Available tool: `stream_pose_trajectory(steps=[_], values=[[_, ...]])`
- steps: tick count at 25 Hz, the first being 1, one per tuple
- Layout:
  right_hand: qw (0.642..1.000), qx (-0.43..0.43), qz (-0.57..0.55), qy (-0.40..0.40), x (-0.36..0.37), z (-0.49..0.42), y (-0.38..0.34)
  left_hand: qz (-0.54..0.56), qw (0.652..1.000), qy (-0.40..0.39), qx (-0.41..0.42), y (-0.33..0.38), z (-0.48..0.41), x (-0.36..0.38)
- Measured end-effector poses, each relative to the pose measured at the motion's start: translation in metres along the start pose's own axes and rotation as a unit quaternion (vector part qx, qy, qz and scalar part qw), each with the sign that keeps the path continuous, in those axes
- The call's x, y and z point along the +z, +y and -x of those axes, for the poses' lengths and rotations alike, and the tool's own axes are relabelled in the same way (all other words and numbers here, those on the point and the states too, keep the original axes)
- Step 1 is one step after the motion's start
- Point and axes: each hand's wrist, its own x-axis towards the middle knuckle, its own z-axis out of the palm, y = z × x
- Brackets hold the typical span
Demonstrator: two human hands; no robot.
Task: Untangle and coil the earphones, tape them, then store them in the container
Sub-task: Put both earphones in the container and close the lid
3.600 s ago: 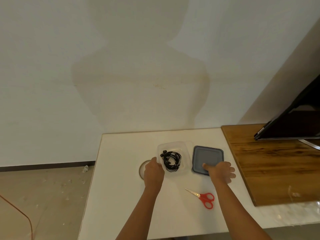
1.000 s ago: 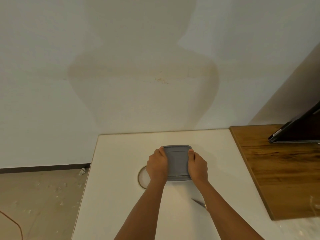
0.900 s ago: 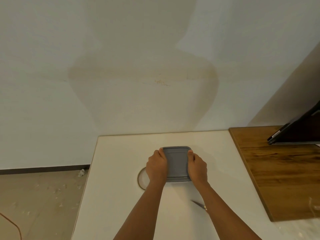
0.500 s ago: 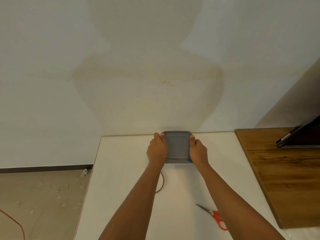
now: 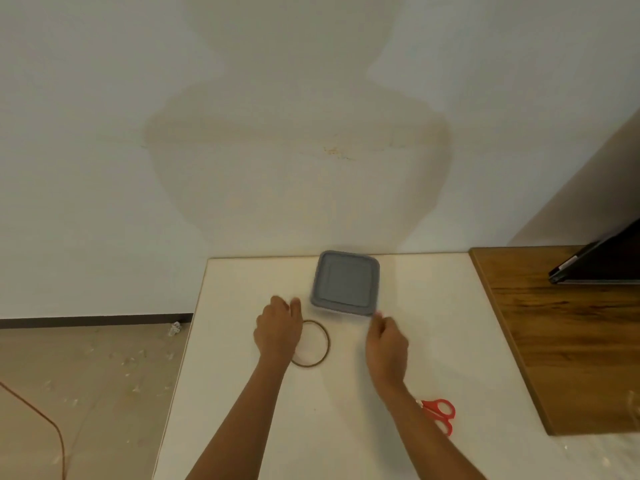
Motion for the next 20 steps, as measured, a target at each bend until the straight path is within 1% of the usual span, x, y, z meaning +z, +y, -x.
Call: stream_pose_trajectory(steps=[2, 3, 5, 7, 9, 10, 11, 13, 14, 16, 20], values=[[0.995, -0.050, 0.014, -0.081, 0.012, 0.034, 0.009, -0.039, 0.999, -0.033, 0.009, -0.015, 0.025, 0.001], [0.991, -0.068, 0.031, -0.108, 0.017, 0.046, 0.009, -0.035, 0.998, -0.044, 0.018, -0.018, 0.035, 0.001], [0.984, -0.088, 0.060, -0.140, 0.024, 0.057, 0.011, -0.016, 0.998, -0.051, 0.024, -0.019, 0.051, 0.003], [0.986, -0.067, 0.050, -0.144, 0.021, 0.055, 0.015, 0.006, 0.998, -0.054, 0.013, -0.017, 0.061, 0.002], [0.992, -0.037, 0.020, -0.123, 0.007, 0.044, 0.021, 0.064, 0.997, -0.052, -0.007, -0.009, 0.063, -0.002], [0.994, -0.030, 0.006, -0.105, -0.004, 0.037, 0.023, 0.113, 0.992, -0.052, -0.025, -0.002, 0.061, -0.004], [0.996, -0.021, -0.008, -0.088, -0.016, 0.031, 0.022, 0.176, 0.982, -0.057, -0.047, 0.006, 0.057, -0.007], [0.998, -0.005, -0.035, -0.055, -0.040, 0.017, 0.020, 0.305, 0.945, -0.079, -0.087, 0.023, 0.050, -0.011], [0.998, -0.002, -0.043, -0.038, -0.049, 0.008, 0.020, 0.342, 0.930, -0.089, -0.095, 0.031, 0.046, -0.012], [0.998, 0.004, -0.057, -0.010, -0.060, -0.009, 0.019, 0.335, 0.934, -0.088, -0.085, 0.040, 0.037, -0.010], [0.997, 0.018, -0.069, 0.028, -0.068, -0.045, 0.013, 0.255, 0.965, -0.052, -0.039, 0.039, 0.018, -0.006]])
